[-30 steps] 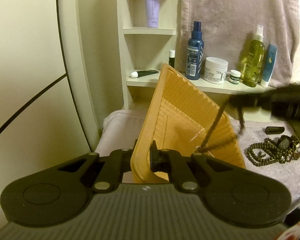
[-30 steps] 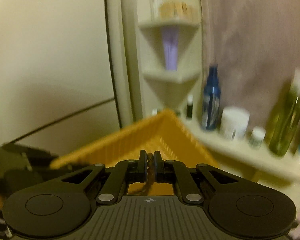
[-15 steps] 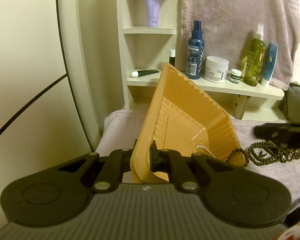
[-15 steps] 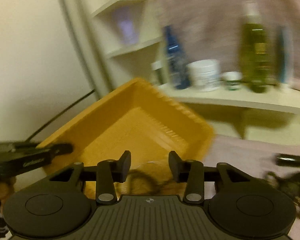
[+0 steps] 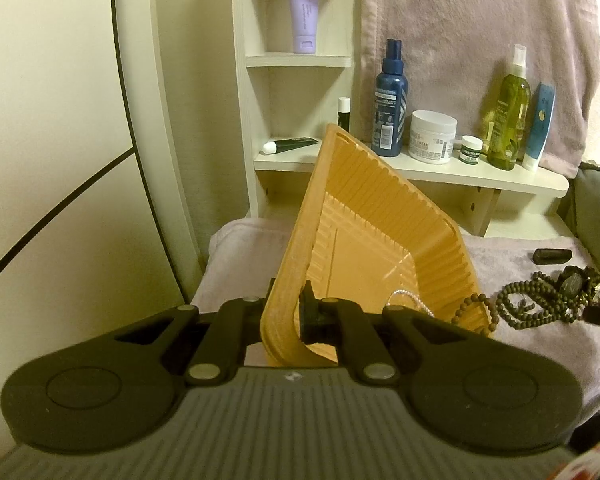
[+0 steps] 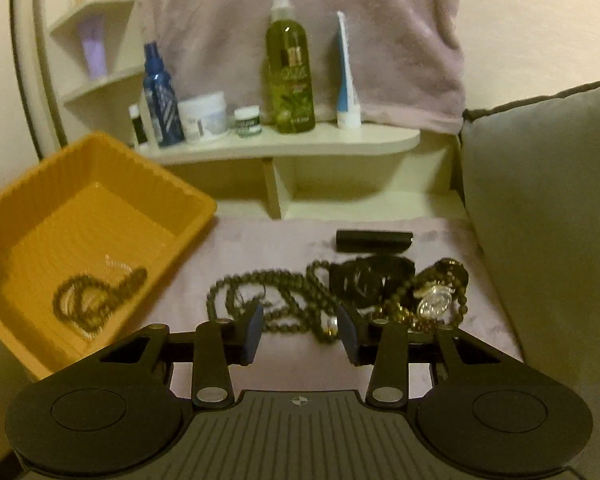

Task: Organize jewelry
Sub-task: 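Grasp another dark bead strand from the pile with the right tool, then lift the dark bead strand high above the pile with the right tool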

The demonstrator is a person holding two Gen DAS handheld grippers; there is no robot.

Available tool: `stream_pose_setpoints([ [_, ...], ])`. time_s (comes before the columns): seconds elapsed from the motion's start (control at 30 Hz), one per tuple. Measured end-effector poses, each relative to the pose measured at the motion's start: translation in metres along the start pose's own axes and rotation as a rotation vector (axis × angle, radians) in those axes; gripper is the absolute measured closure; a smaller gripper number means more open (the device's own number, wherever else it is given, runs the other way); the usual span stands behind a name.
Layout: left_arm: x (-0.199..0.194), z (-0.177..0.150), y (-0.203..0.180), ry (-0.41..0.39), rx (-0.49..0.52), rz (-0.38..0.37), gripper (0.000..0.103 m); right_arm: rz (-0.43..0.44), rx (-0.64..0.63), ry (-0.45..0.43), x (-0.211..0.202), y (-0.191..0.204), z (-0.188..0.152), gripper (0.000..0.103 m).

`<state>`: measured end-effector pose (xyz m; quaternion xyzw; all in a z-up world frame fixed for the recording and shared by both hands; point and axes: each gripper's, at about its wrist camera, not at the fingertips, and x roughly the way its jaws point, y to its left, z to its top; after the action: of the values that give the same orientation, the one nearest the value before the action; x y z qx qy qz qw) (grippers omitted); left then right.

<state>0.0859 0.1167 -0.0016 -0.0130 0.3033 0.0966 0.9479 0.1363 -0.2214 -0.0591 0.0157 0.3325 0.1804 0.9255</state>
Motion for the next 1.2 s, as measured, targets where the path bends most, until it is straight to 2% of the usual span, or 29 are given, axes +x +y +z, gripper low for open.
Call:
stream_pose_setpoints([
  [0.23, 0.000, 0.001, -0.002, 0.003, 0.008, 0.004, 0.096, -0.009, -0.069, 0.014, 0.020, 0.006, -0.004, 0.061],
  [0.47, 0.000, 0.001, -0.002, 0.004, 0.011, 0.005, 0.096, -0.072, -0.308, 0.054, 0.048, 0.018, -0.004, 0.061],
  [0.67, 0.001, 0.002, -0.002, 0.006, 0.011, 0.005, 0.096, -0.057, -0.440, 0.086, 0.067, 0.023, -0.008, 0.081],
  [0.73, 0.001, 0.002, -0.002, 0.005, 0.010, 0.005, 0.096, -0.055, -0.468, 0.085, 0.067, 0.026, -0.008, 0.091],
  [0.8, 0.001, 0.002, -0.002, 0.005, 0.010, 0.006, 0.096, -0.054, -0.485, 0.071, 0.064, 0.028, -0.005, 0.096],
  [0.97, 0.001, 0.002, -0.001, 0.003, 0.008, 0.003, 0.096, -0.047, -0.486, 0.016, 0.049, 0.033, 0.009, 0.097],
  [1.2, 0.001, 0.002, 0.000, 0.002, 0.007, 0.002, 0.096, -0.038, -0.515, -0.128, 0.013, 0.047, 0.043, 0.097],
])
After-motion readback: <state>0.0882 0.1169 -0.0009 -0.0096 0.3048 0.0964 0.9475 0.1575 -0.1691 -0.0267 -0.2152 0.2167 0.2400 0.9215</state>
